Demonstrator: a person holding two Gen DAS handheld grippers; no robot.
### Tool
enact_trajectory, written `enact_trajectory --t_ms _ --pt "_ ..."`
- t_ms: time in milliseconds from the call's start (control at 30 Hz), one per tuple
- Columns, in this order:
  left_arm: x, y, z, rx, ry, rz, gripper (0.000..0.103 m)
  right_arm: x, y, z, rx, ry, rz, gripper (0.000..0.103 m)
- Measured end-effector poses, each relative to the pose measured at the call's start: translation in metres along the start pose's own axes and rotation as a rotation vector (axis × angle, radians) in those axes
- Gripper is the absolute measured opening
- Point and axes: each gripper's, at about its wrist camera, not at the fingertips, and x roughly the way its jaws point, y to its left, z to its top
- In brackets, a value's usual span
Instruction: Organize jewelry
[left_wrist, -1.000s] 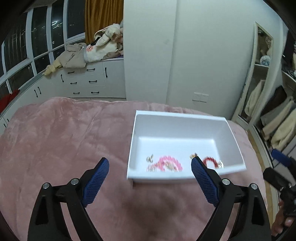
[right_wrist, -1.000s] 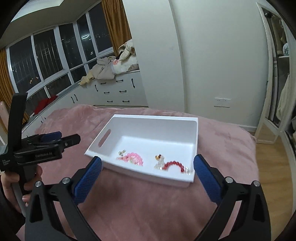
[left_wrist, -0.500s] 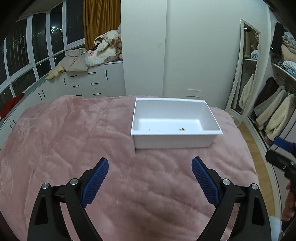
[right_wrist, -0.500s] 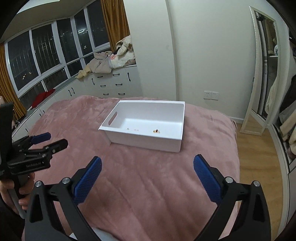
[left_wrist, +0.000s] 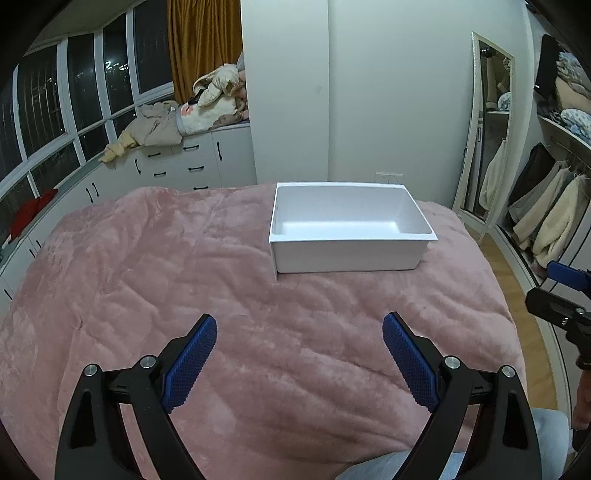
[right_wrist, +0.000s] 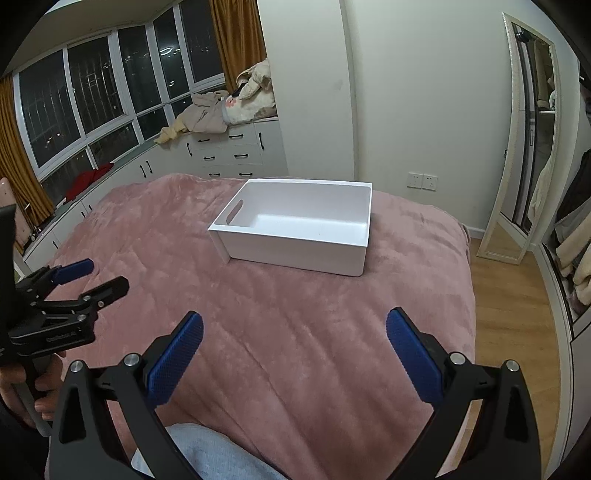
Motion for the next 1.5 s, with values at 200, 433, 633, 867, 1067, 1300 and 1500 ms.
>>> enact_trajectory --t_ms 200,433,633,867,1067,1300,1500 --pt "-0.011 -0.006 0.01 0.028 -0.018 0.006 0.093 -0.005 0.002 0.003 0.001 -0.013 -0.003 0.098" --pt "-0.013 -0.01 0.021 0.039 -0.021 0.009 0.093 -0.009 0.002 0.008 -0.006 -0.023 -0.007 0.098" --pt "-0.014 -0.015 0.026 0.05 -0.018 0.003 0.093 -0.012 0.002 0.009 -0.006 -0.027 -0.005 0.098" --pt "-0.009 -0.014 0.025 0.035 -0.007 0.001 0.093 -0.01 -0.002 0.006 0.013 -0.02 -0.013 0.098" --pt "-0.008 -0.017 0.026 0.048 -0.005 -0.002 0.093 -0.011 -0.002 0.006 0.014 -0.025 -0.022 0.098" --pt "-0.007 -0.02 0.024 0.049 0.001 -0.004 0.094 -0.011 -0.003 0.004 0.022 -0.031 -0.024 0.098" --pt "-0.004 -0.017 0.022 0.018 0.023 -0.02 0.094 -0.011 -0.004 0.001 0.025 -0.031 -0.026 0.098"
